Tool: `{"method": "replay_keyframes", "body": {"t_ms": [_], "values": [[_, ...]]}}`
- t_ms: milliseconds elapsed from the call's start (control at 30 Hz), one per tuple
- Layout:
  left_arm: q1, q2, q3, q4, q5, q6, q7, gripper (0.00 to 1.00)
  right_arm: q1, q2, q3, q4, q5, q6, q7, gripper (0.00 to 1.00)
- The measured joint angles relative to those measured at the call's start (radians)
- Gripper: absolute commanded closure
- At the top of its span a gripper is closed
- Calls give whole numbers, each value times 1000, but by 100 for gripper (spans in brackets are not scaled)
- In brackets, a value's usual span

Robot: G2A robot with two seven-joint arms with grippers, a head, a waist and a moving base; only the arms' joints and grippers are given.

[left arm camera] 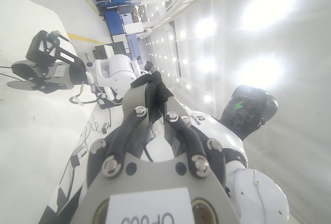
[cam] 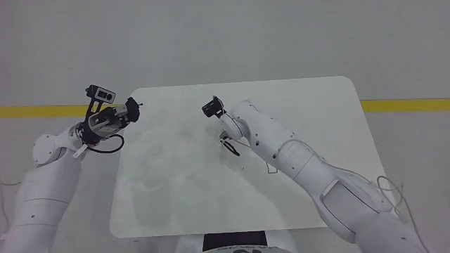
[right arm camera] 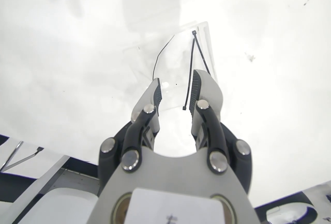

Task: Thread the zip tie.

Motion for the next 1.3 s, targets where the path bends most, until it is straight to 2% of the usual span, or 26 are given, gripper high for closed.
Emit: {"method": "replay_keyframes", "body": {"t_ms": [600,900,1300], "values": [[0,0,0,0,0,0,0,100,34,-66,-51,124,-73,25,10,80],[0,0,0,0,0,0,0,100,39,-89,-54,163,-97,20,9,91],[0,0,0,0,0,0,0,100,37,-113,-44,200,-117,13,10,100]]}}
